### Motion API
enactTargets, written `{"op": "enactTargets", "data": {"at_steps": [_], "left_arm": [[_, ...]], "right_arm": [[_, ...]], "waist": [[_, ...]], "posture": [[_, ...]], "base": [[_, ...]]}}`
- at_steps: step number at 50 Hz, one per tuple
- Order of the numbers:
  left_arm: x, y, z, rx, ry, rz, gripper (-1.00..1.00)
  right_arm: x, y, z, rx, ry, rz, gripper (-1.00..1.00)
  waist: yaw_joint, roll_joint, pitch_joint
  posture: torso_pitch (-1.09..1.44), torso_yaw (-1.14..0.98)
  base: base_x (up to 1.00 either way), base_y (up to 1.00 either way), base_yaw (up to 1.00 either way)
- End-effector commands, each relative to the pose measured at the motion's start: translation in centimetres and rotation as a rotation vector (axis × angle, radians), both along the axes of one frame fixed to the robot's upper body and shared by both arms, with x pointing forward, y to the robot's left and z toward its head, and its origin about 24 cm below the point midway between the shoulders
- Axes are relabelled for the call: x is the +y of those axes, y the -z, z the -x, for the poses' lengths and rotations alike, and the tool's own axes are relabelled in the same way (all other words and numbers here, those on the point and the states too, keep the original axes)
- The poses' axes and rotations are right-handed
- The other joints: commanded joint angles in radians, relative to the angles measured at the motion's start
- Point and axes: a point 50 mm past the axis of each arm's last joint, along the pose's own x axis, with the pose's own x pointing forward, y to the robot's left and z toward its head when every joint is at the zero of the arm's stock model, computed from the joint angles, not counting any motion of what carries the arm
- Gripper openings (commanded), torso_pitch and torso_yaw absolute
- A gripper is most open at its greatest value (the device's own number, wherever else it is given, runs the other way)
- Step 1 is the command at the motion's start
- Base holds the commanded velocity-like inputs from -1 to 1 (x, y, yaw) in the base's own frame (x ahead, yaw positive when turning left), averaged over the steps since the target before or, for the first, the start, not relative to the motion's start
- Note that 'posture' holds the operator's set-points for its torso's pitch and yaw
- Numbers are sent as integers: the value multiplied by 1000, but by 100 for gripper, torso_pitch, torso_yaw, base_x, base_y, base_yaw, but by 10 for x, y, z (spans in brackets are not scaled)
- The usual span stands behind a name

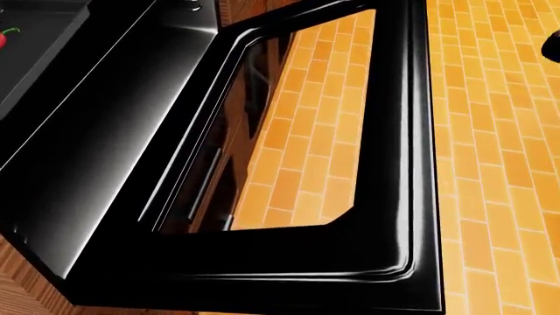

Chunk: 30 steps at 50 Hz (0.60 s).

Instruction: Close the oven door.

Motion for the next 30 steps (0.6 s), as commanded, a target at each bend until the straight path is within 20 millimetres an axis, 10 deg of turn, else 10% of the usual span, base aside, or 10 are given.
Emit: {"op": "enactTargets", "data": {"at_steps": [1, 30], "left_arm": [[0, -15, 10, -87, -27, -55, 100], [6, -21, 15, -109, -46, -45, 100]], "right_arm": [[-5, -12, 7, -56, -3, 14, 100], [-64, 102, -58, 209, 81, -237, 100]], "waist": [[-3, 2, -24], [-13, 13, -34]], "posture": [[0, 0], [0, 0]], "base": [[0, 0, 0], [0, 0, 0]]}}
